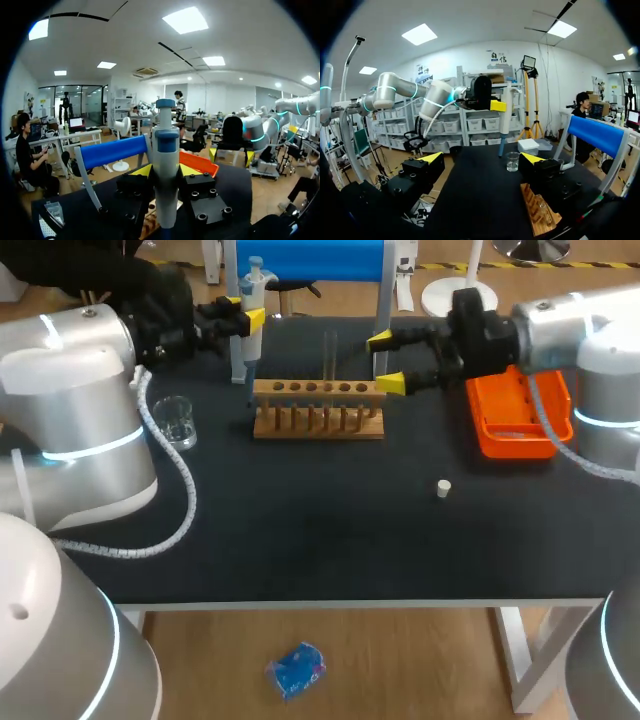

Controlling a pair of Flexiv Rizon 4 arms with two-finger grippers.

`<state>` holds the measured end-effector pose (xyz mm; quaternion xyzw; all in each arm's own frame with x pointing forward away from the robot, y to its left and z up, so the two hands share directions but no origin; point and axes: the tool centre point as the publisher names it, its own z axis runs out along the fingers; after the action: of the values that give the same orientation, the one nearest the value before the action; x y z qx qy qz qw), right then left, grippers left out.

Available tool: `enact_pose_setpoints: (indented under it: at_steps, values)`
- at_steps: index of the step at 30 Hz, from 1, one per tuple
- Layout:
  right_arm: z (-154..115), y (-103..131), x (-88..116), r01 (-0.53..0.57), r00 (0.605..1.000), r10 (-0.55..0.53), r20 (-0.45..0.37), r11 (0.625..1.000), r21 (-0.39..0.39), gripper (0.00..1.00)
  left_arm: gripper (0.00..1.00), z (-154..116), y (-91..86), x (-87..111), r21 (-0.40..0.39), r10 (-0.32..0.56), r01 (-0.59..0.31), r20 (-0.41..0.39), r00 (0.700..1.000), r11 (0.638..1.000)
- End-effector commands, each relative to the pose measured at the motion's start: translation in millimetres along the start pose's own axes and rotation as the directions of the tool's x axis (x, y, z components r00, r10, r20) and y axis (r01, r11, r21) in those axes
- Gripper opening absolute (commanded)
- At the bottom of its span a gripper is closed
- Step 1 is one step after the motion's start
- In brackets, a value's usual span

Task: Invert the test tube, pick up the pipette, mount the tip to pipette, aspirate from beaker and dispense into the tube, eject the tip, return the pipette, and cap with the stopper.

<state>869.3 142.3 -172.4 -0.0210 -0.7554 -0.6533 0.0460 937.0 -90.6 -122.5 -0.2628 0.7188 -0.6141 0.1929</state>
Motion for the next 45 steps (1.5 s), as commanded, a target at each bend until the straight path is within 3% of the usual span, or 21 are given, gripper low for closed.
enact_pose_setpoints:
  at_steps: [1,7,12,31,33,37,45]
  values:
    - [-21,5,3,-0.014,0.988,0.01,0.156,1.0,0.019,1.0,0.0,25,-9.8,-12.0,-0.036,-0.02,0.024,0.101,0.995,0.999]
    - [-36,3,-16,-0.07,0.967,0.053,0.248,0.996,0.06,1.0,0.0,38,-12.0,-30.9,-0.094,-0.042,0.059,0.176,0.983,0.994]
    - [-42,7,-36,-0.087,0.941,0.051,0.335,0.992,0.095,1.0,0.0,44,-12.2,-41.7,-0.079,-0.101,0.123,0.238,0.966,0.989]
    - [-42,9,-39,-0.085,0.941,0.049,0.334,0.992,0.095,1.0,0.0,44,-12.3,-42.5,-0.083,-0.1,0.123,0.241,0.965,0.989]
    - [-39,8,-43,-0.094,0.936,0.049,0.348,0.989,0.113,1.0,0.0,52,-5.0,-49.2,-0.133,-0.079,0.121,0.283,0.956,0.984]
    - [-32,11,-60,-0.11,0.912,0.02,0.41,0.974,0.198,1.0,0.0,64,4.7,-67.6,-0.155,-0.105,0.162,0.321,0.941,0.975]
    - [-24,15,-87,-0.129,0.894,0.005,0.448,0.96,0.247,1.0,0.0,82,14.3,-98.4,-0.171,-0.102,0.182,0.394,0.913,0.968]
